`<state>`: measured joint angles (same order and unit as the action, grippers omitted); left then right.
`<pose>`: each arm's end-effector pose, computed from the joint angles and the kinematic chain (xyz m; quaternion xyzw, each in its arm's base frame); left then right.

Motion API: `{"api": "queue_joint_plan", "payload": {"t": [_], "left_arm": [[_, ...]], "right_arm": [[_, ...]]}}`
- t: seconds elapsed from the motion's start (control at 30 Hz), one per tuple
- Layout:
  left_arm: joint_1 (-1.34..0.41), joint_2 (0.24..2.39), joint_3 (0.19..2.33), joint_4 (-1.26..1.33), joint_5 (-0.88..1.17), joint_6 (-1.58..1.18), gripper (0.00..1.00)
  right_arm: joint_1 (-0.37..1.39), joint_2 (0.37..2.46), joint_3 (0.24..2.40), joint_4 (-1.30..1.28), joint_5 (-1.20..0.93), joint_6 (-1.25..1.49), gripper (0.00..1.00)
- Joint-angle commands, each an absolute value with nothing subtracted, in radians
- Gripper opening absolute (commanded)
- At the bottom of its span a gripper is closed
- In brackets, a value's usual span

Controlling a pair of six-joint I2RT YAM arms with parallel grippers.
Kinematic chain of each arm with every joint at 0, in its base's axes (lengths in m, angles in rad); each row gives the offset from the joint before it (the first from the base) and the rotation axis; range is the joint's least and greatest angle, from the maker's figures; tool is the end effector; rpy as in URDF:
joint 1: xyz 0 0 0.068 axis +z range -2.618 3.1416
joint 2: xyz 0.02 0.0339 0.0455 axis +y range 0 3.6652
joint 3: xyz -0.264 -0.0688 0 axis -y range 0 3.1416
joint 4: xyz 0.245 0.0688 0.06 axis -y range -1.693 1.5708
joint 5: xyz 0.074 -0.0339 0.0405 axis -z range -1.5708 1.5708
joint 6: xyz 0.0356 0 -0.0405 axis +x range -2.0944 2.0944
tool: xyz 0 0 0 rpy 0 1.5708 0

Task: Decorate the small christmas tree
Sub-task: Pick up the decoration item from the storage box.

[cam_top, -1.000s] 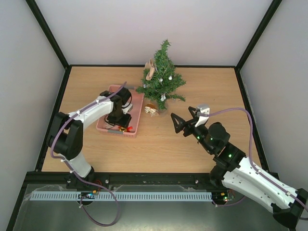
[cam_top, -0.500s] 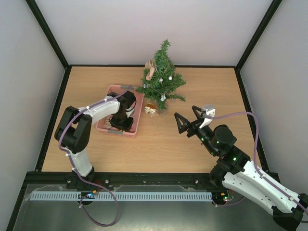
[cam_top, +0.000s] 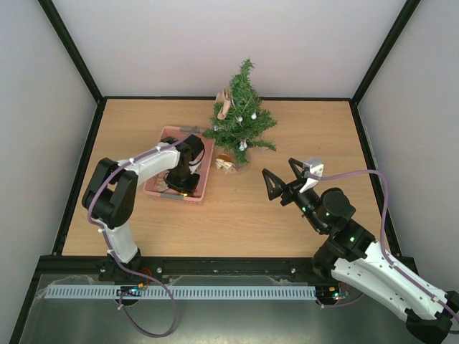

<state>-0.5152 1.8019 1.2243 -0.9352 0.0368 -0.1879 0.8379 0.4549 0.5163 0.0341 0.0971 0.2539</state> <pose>0.2820 -0.1612 0.1776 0.1634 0.9860 -0.0272 0.0209 0.0913 0.0963 0.3148 -0.1590 0.6537 0.3559 0.6487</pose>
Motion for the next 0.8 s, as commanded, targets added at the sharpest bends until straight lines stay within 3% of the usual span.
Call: {"api": "queue_joint_plan", "payload": {"t": [0.0, 0.3, 0.57, 0.77], "left_arm": [[-0.521, 1.765, 1.278, -0.957, 0.049, -0.183, 0.38], [-0.516, 1.645, 1.287, -0.910, 0.062, -0.172, 0.34], [-0.504, 1.527, 1.279, -0.860, 0.116, -0.149, 0.33], [-0.447, 1.425, 1.215, -0.801, 0.239, -0.125, 0.33]], "right_arm": [[0.834, 0.443, 0.509, 0.019, 0.112, 0.245, 0.98], [0.834, 0.444, 0.508, 0.016, 0.142, 0.256, 0.98], [0.834, 0.447, 0.505, 0.037, 0.290, 0.371, 0.98], [0.834, 0.465, 0.509, 0.113, 0.067, 0.284, 0.98]]}}
